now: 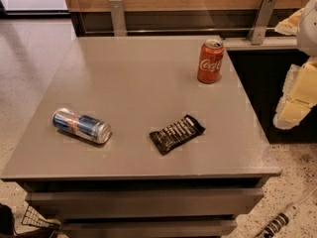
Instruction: Place redbull can upright
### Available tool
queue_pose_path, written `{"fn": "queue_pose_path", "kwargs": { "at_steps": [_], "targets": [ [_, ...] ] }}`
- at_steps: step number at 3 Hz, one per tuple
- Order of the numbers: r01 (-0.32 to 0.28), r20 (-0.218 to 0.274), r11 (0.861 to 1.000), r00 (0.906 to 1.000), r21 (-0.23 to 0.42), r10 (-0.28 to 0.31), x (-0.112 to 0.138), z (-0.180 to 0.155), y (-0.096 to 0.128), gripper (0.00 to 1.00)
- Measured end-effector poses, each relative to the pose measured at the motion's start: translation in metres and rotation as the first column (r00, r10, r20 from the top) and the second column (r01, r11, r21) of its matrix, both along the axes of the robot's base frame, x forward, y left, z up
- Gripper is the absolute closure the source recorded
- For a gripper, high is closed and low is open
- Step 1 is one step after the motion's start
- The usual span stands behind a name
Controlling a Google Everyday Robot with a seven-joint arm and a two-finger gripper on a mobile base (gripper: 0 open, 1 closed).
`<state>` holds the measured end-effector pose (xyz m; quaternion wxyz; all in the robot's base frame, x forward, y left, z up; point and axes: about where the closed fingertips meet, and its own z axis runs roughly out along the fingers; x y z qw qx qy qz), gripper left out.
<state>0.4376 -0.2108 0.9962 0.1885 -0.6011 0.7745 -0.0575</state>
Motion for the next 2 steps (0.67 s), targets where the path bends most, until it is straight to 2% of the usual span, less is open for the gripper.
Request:
{"fn": "queue_pose_path", "kwargs": {
  "at_steps": [1, 2],
  "targets": [
    [0.000, 0.000, 1.000, 1.0000, 0.000, 0.000, 0.000, 0.000, 0.000, 0.00],
    [-0.001, 0.000, 0.996, 1.0000, 0.087, 0.001, 0.013, -0.008, 0.018, 0.00]
  ]
}}
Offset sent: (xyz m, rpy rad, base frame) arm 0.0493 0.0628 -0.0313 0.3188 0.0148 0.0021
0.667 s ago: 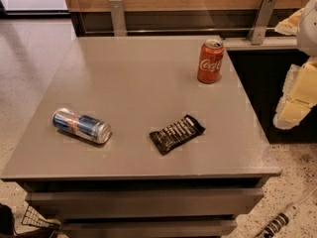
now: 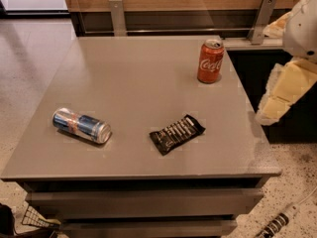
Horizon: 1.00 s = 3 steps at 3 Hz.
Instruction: Place redbull can upright
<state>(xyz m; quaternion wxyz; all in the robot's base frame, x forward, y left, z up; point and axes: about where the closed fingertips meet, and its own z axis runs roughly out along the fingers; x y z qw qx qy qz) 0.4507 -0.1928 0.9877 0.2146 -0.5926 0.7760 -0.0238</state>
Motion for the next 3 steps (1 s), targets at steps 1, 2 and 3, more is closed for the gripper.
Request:
{"fn": "queue_pose_path", "kwargs": {
  "at_steps": [1, 2, 3],
  "targets": [
    [0.008, 0.000, 0.985, 1.0000, 0.173, -0.008, 0.026, -0.015, 0.036, 0.00],
    [0.016, -0.035, 0.962, 0.9994, 0.272, -0.007, 0.052, -0.024, 0.088, 0.00],
    [0.009, -0.064, 0.975, 0.9979, 0.223, 0.005, 0.055, -0.020, 0.129, 0.00]
  ]
}}
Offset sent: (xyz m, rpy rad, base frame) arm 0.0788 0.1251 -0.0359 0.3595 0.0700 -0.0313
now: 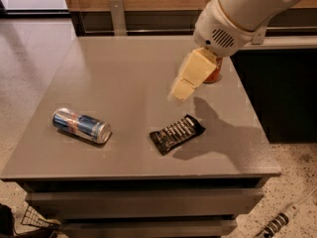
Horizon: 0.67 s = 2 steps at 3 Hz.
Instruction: Place redbull can upright
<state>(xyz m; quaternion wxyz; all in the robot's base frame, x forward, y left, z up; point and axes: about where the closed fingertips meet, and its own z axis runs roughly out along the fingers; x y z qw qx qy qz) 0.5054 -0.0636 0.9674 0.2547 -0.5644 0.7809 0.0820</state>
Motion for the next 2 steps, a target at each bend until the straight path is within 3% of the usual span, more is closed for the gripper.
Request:
{"fn": "queue_pose_path", "kwargs": {
  "at_steps": [1, 2],
  "targets": [
    [-0.028, -0.070, 0.994, 0.9973, -0.105, 0.021, -0.001, -0.007, 0.037, 0.00],
    [-0.052, -0.142, 0.973, 0.9896, -0.225, 0.020, -0.021, -0.008, 0.071, 0.00]
  ]
}}
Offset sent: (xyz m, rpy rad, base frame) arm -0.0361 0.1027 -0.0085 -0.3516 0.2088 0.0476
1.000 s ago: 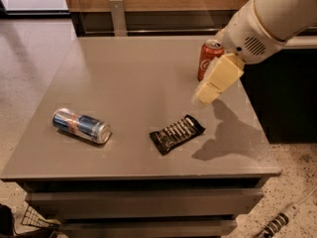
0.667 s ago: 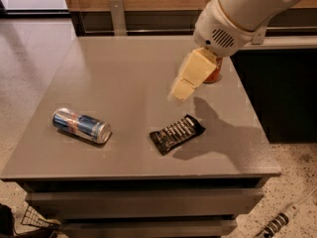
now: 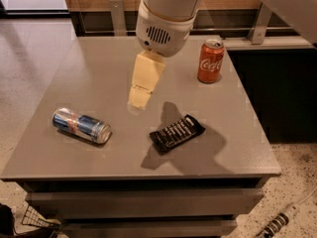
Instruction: Place redbull can upright
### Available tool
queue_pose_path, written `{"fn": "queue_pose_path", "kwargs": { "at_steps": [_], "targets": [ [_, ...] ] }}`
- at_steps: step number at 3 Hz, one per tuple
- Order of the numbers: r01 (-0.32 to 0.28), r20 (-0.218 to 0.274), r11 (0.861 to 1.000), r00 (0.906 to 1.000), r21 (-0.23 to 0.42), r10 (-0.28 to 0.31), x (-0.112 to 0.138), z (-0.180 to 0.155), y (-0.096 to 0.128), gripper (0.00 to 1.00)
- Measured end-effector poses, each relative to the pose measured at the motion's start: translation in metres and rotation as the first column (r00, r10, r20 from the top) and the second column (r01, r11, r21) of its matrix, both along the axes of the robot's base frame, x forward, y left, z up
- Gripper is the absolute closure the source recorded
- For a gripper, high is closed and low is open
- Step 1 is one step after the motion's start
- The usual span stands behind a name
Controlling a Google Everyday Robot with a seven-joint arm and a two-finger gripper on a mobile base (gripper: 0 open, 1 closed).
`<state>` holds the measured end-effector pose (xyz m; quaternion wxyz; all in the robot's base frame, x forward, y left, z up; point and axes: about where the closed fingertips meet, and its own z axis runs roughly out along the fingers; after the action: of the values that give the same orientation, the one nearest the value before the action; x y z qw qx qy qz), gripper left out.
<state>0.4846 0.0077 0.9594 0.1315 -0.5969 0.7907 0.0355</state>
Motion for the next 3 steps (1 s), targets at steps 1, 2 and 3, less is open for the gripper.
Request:
{"fn": "queue_pose_path", "kwargs": {
  "at_steps": [1, 2, 3],
  "targets": [
    [0.014, -0.007, 1.000, 0.9999, 0.002, -0.014, 0.002, -0.001, 0.005, 0.00],
    [0.050, -0.026, 0.999, 0.9984, 0.008, -0.050, 0.008, -0.004, 0.017, 0.00],
    [0.100, -0.091, 0.995, 0.9906, -0.030, -0.103, 0.026, -0.022, 0.043, 0.00]
  ]
}}
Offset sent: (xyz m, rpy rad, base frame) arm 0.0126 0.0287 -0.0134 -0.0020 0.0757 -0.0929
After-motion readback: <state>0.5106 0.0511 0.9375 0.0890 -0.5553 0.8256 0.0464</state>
